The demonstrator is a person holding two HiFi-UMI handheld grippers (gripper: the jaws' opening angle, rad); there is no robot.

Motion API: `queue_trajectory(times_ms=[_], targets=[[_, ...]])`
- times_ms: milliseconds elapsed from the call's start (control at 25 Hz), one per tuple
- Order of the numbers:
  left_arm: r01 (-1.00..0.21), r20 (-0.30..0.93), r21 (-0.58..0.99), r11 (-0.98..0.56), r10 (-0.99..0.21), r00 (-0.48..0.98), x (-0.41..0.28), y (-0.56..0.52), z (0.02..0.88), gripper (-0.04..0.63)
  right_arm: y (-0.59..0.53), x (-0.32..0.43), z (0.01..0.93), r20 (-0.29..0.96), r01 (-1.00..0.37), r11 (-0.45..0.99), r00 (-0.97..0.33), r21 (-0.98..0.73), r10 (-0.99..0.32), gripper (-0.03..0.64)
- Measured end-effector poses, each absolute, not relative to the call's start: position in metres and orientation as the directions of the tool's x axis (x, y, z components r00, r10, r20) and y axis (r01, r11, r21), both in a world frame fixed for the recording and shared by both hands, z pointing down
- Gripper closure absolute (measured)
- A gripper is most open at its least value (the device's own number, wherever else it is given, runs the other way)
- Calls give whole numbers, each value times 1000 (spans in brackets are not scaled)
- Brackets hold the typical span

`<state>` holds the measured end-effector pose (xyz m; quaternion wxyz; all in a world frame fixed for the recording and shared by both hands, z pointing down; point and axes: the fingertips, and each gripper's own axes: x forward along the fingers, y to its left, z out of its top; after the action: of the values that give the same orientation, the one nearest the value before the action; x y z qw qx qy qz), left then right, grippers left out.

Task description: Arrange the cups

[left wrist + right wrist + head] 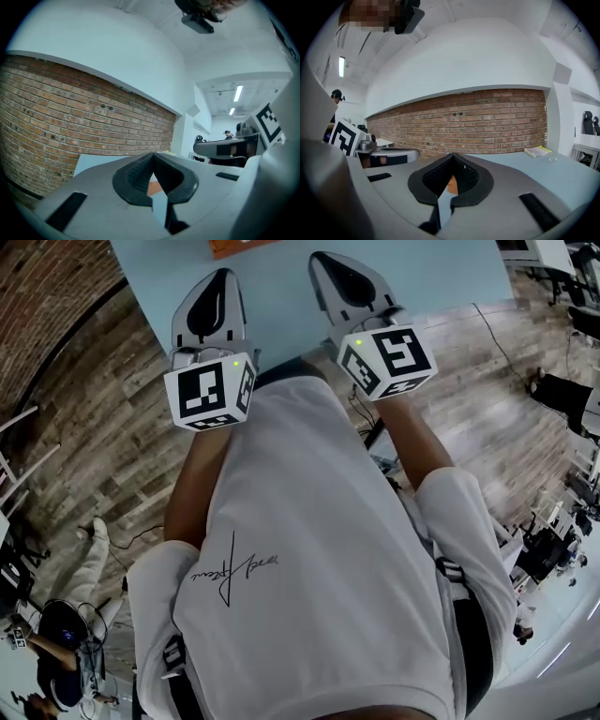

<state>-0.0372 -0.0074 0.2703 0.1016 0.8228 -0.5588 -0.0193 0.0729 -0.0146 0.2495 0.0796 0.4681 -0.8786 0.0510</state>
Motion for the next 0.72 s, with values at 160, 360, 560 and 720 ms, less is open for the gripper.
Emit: queue_trajectory(times_ms=[160,360,560,720], targets=[[-915,85,182,-361,-921,380,-37,-6,272,586,-10,68,252,198,-812,583,-577,-35,-792,598],[-916,90,183,-356,-922,377,-43,-7,275,586,-8,64,256,207,-795,604,-601,-54,-772,598],[-916,94,175,-362,-920,381,-41,-11,275,586,-8,65,259,220,-793,606,-603,-60,-767,598],[-913,92,179,-367,-918,387,-37,-12,273,586,-9,71,260,226,-796,602,-599,-65,-768,598]])
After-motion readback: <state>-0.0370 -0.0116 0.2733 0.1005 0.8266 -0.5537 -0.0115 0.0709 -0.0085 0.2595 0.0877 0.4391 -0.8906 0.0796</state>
